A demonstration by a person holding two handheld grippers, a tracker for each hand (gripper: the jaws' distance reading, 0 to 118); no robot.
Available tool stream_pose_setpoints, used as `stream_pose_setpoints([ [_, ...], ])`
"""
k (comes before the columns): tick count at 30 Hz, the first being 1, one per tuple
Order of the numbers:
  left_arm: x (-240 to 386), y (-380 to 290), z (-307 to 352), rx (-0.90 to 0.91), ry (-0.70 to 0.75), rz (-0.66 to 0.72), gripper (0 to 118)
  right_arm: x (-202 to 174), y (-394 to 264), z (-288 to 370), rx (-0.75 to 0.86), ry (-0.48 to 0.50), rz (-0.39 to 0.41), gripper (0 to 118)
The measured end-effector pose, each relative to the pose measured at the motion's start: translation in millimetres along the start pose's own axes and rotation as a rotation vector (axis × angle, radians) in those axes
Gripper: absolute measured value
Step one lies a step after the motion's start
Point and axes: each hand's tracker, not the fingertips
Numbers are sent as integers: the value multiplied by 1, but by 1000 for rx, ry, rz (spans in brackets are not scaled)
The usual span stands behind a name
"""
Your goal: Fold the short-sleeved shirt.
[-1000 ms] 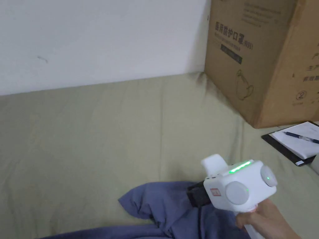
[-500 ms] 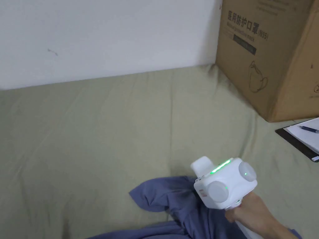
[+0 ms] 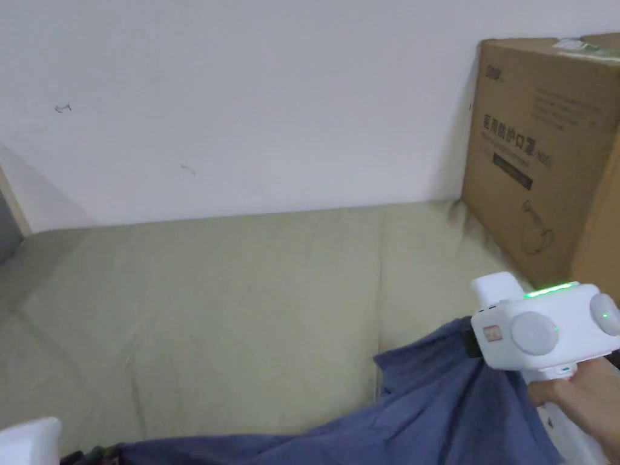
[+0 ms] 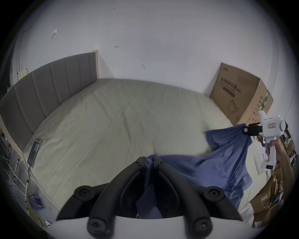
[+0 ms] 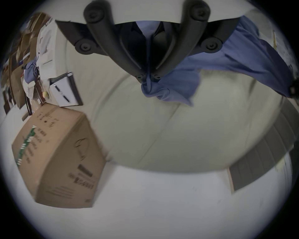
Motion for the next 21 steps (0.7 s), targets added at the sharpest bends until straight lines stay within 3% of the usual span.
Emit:
stream_pose_setpoints([
  [5,-1,59,17,94,-5,-104,7,45,40,77,132,-34,-90,3],
  [10,7,127,35,203,-18,-139,7,70,79,134,242,57,-216,3],
  [16,30,225,45,290,-18,-167,7,73,143,167,322,36,-214,3],
  [21,47,303,45,351,3,-182,7,75,198,180,372,38,-262,3],
])
